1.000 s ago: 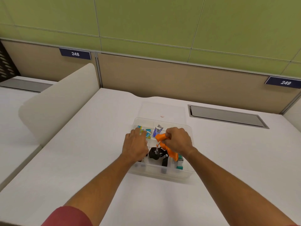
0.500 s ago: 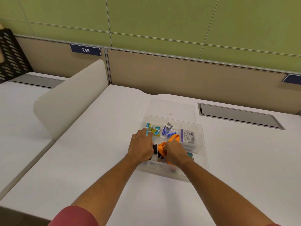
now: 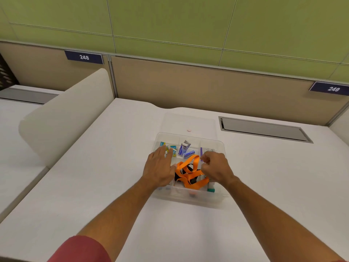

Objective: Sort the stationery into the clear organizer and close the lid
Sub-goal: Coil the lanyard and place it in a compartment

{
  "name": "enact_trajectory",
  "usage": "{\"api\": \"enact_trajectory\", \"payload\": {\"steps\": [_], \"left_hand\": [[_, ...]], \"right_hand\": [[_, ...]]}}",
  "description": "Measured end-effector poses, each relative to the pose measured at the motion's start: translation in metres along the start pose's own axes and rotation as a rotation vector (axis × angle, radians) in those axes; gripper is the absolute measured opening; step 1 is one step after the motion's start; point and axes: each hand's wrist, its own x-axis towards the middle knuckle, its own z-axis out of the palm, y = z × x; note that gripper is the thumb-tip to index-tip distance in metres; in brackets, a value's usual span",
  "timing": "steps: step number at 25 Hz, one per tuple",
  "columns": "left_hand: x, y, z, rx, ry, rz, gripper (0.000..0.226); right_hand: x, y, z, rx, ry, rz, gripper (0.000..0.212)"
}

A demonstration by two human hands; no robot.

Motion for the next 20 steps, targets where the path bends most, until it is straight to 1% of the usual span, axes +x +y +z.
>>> {"api": "enact_trajectory", "payload": {"steps": [3,5,10,12,15,17,20], "left_hand": [[0.002,0.000,0.005,0.023,-0.020,0.002,0.074],[0.003,0.000,0.007,0.038,-0.025,0.005,0.075],[0.001,0.001,0.009,0.042,-0.043,-0.002,0.074],[0.000,0.000,0.009,0.042,-0.047,-0.008,0.074],[-0.002,-0.001,0.010,0.047,-0.046,-0.009,0.075],[-0.002,-0.003,0.011,0.053,-0.041,-0.011,0.076],[-0.001,-0.004,0.012,0.050,-0.030,-0.018,0.076]], "right_hand": [[0.000,0.022,-0.001,0.001,-0.089,0.093,0.045],[-0.001,0.031,0.004,-0.008,-0.144,0.115,0.050],[0.001,0.038,0.015,-0.102,-0.247,0.083,0.055],[0.002,0.038,0.020,-0.167,-0.251,0.063,0.054],[0.002,0.037,0.024,-0.210,-0.218,0.035,0.048],[0.001,0.037,0.023,-0.187,-0.190,0.029,0.040],[0.000,0.034,0.012,-0.008,-0.142,0.018,0.020]]}}
